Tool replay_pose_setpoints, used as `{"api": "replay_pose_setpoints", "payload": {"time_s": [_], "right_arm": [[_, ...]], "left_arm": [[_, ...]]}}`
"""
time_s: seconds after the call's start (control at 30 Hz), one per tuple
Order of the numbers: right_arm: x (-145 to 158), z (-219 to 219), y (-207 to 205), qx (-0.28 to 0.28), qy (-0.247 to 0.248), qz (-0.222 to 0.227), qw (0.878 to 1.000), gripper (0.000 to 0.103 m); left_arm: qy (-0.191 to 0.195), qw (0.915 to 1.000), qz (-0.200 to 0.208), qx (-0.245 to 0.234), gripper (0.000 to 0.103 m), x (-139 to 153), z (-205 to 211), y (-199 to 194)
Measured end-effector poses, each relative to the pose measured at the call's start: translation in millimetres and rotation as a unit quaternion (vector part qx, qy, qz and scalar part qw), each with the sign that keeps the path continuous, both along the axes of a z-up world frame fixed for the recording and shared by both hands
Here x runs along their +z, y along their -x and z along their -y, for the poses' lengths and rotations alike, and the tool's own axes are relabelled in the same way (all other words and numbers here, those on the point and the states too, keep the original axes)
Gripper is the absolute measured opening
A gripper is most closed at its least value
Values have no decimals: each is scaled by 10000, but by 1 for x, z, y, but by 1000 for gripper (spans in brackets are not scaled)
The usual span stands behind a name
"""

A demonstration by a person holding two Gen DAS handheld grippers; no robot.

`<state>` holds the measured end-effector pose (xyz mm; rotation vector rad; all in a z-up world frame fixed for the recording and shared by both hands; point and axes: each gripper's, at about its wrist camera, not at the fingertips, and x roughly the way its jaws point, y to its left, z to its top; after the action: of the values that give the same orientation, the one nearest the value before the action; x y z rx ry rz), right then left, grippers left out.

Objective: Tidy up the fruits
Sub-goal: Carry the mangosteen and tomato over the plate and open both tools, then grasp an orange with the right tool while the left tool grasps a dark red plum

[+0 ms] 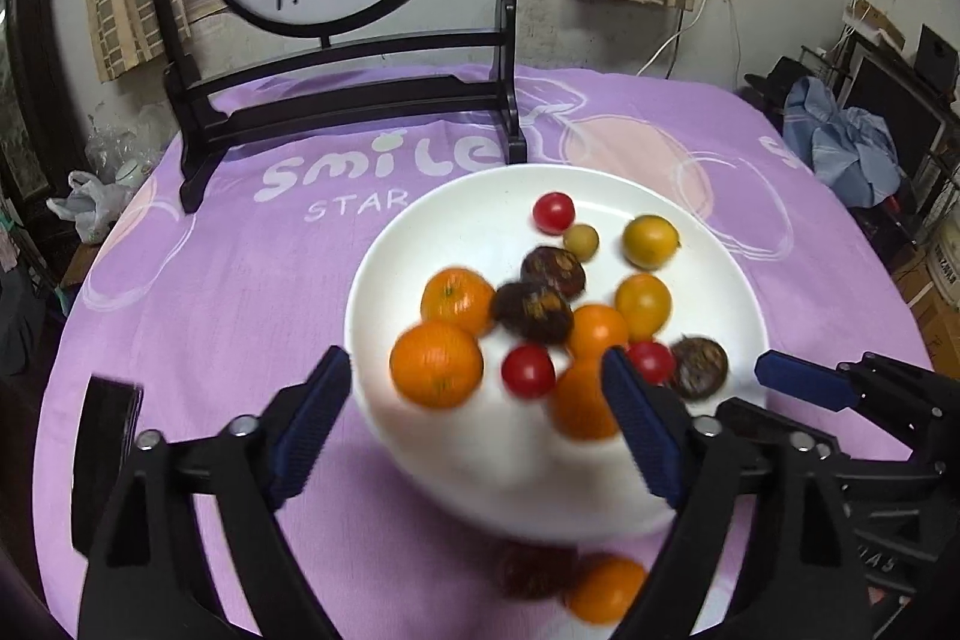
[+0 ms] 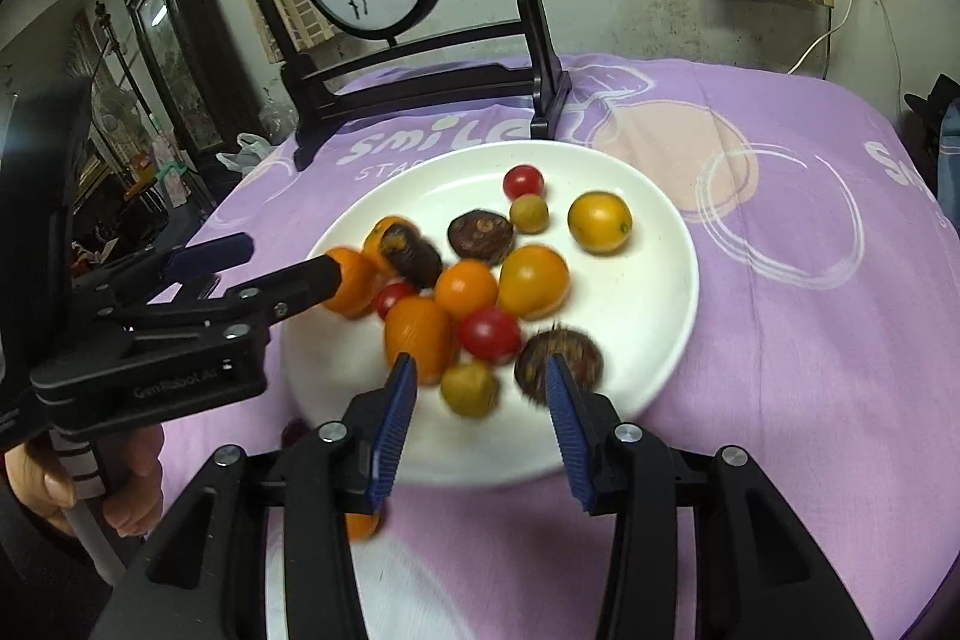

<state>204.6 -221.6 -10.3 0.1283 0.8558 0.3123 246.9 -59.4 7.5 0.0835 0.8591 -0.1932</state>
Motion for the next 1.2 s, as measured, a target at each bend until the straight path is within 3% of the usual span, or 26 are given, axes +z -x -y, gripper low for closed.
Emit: {"api": "replay_pose_setpoints", "payload": {"time_s": [0.07, 0.57, 0.8, 1.13, 1.2], "right_arm": [[-1, 0, 13, 40, 23, -7, 10000, 51], [-25, -39, 87, 624, 241, -351, 9971, 52], [-46, -68, 87, 760, 523, -565, 9941, 52], [-54, -95, 55, 605, 811, -524, 9935, 53], [-54, -96, 51, 550, 877, -490, 9934, 44]], "left_arm": [[-25, 10000, -23, 18, 86, -2, -6, 17], [-127, 9988, -296, 358, 86, -23, -48, 96], [-40, 9979, -445, 470, 86, -37, -67, 102], [-21, 9972, -528, 524, 86, -45, -84, 100], [-22, 9971, -545, 523, 86, -46, -85, 99]]}}
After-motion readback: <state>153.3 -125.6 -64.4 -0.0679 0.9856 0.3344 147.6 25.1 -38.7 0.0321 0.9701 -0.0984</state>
